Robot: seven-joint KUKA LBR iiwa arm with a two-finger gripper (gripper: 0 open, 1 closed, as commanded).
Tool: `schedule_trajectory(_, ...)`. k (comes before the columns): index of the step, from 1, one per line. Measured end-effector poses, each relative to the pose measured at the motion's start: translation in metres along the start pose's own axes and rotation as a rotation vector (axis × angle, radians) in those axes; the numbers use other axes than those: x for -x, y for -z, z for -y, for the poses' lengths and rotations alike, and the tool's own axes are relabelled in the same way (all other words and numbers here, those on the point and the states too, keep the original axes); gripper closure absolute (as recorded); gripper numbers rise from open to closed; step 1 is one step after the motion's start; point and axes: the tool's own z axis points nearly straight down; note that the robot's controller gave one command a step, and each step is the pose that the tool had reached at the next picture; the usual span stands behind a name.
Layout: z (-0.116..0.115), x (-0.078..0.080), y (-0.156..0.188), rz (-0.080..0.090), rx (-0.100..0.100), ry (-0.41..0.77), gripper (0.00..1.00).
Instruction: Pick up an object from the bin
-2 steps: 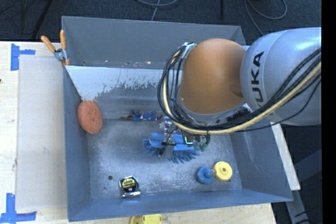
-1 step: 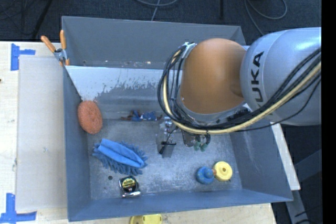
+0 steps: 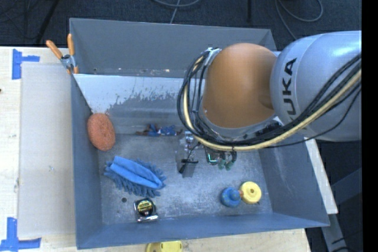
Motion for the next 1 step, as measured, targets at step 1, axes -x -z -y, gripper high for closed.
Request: schedule_trajectory(1,0.0000,0.0000,0.0000,0.000,0.000,-0.001,0.00)
